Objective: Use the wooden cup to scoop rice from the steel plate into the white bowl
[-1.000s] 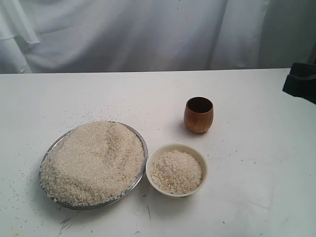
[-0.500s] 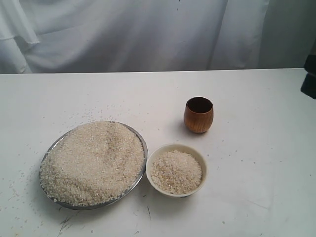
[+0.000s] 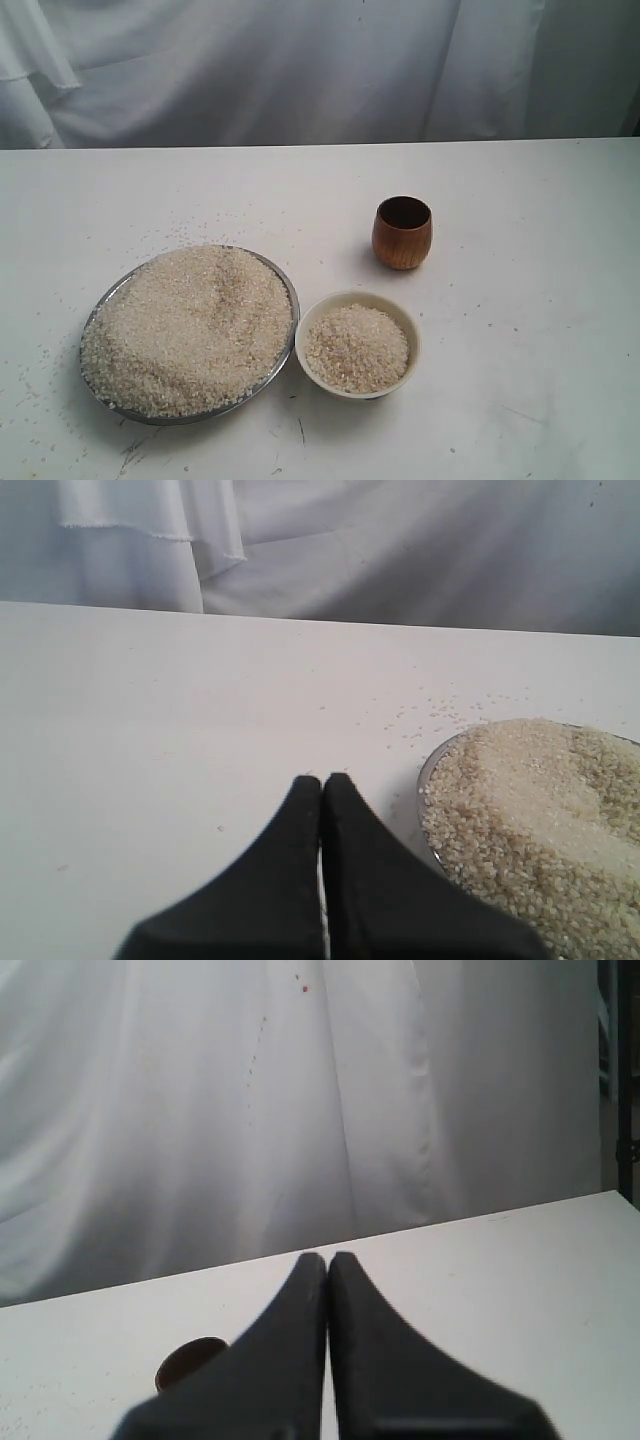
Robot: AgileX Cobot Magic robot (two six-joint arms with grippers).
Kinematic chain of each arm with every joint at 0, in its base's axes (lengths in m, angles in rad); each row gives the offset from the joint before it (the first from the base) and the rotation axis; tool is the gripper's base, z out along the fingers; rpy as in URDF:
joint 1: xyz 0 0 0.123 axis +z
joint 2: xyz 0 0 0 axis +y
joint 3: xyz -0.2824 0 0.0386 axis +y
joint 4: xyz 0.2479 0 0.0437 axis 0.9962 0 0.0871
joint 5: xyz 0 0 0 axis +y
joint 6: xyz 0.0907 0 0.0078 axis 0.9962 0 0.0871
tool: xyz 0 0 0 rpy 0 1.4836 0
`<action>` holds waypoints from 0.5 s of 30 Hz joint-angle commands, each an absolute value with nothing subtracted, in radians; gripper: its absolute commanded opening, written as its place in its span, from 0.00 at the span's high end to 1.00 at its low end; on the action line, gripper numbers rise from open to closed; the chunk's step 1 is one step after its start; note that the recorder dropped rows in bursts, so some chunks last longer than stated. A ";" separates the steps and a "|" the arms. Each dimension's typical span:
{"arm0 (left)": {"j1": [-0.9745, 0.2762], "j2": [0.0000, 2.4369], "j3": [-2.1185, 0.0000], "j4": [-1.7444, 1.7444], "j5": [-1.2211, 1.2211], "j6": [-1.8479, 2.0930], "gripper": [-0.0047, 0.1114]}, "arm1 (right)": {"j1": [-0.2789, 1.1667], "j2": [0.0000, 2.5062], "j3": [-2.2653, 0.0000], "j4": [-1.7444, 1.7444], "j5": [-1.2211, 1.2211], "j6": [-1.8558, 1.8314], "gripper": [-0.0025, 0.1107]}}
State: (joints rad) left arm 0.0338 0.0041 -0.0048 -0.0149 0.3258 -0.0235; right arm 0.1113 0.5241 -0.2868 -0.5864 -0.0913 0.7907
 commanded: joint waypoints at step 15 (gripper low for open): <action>0.036 0.000 0.000 -0.016 0.319 -0.024 0.96 | 0.100 0.465 -0.206 -0.418 -0.104 0.642 0.98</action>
State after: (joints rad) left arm 0.0338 0.0041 -0.0048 -0.0149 0.3258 -0.0235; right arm 0.1086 0.4706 -0.2255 -0.5532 -0.0838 0.7766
